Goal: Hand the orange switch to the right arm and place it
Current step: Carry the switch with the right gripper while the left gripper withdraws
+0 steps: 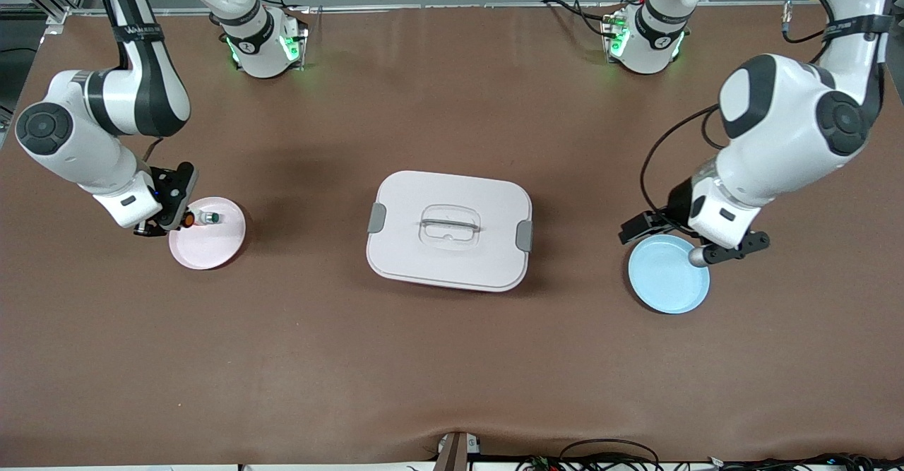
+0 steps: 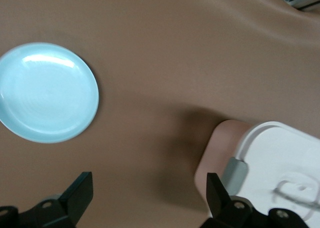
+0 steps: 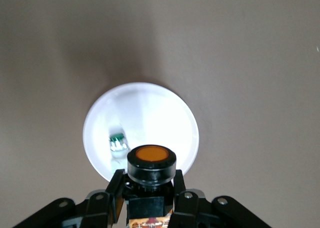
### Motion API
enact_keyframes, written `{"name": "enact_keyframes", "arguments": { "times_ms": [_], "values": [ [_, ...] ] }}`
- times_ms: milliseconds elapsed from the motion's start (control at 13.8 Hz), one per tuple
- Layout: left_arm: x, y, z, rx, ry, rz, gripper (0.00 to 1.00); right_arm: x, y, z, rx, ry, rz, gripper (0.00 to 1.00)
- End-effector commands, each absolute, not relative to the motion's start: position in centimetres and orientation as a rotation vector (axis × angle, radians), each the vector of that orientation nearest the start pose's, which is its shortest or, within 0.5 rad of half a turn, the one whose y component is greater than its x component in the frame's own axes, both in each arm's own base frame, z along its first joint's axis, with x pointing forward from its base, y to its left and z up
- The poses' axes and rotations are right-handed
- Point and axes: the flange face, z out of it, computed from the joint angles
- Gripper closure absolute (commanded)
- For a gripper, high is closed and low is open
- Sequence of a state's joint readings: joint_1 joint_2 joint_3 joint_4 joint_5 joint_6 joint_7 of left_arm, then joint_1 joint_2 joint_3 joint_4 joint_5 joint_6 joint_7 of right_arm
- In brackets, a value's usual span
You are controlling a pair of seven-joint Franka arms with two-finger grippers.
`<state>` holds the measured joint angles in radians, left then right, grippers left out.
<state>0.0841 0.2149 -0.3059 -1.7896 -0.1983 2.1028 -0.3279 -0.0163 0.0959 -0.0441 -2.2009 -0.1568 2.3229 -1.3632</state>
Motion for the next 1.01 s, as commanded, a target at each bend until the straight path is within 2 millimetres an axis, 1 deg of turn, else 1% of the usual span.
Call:
{"name": "enact_keyframes", "arguments": {
  "times_ms": [0,72,145,217,290,362,435,507,580,652,797,942],
  "values": [
    [61.5,-10.4,44.8,-3.324,-0.081,-0.127,0.0,54.7,-4.8,32.0,-2.447,-2.204,0.117,1.0],
    [61.6,-9.5,44.8,-3.293,0.015,-0.143,0.0,54.9,-4.6,31.0,-2.41,-2.275,0.146,1.0],
    [61.8,-8.6,45.0,-3.287,0.046,-0.157,0.0,55.2,-4.4,30.5,-2.405,-2.309,0.125,1.0],
    [62.2,-7.0,46.1,-3.283,0.002,-0.19,0.0,55.1,-4.5,29.7,-2.404,-2.315,0.105,1.0],
    [62.3,-6.7,46.8,-3.28,-0.01,-0.205,0.0,55.0,-4.4,29.1,-2.404,-2.326,0.079,1.0],
    [62.4,-6.2,47.6,-3.279,-0.031,-0.215,0.0,54.8,-4.2,28.1,-2.381,-2.344,0.081,1.0],
    [62.5,-5.4,48.5,-3.276,-0.052,-0.224,0.0,54.7,-4.0,27.1,-2.372,-2.345,0.078,1.0],
    [62.3,-5.1,49.7,-3.274,-0.054,-0.212,0.0,54.5,-4.0,26.5,-2.371,-2.35,0.059,1.0],
    [62.1,-4.7,50.9,-3.271,-0.061,-0.204,0.0,54.3,-4.1,25.5,-2.365,-2.343,0.066,1.0],
    [61.7,-3.9,51.8,-3.265,-0.077,-0.2,0.0,54.2,-4.4,24.5,-2.364,-2.33,0.077,1.0],
    [61.0,-1.8,53.9,-3.249,-0.113,-0.25,0.0,54.1,-4.6,23.2,-2.363,-2.326,0.064,1.0],
    [60.3,-1.6,55.8,-3.236,-0.121,-0.295,0.0,53.9,-4.7,22.4,-2.363,-2.324,0.055,1.0]
  ]
}}
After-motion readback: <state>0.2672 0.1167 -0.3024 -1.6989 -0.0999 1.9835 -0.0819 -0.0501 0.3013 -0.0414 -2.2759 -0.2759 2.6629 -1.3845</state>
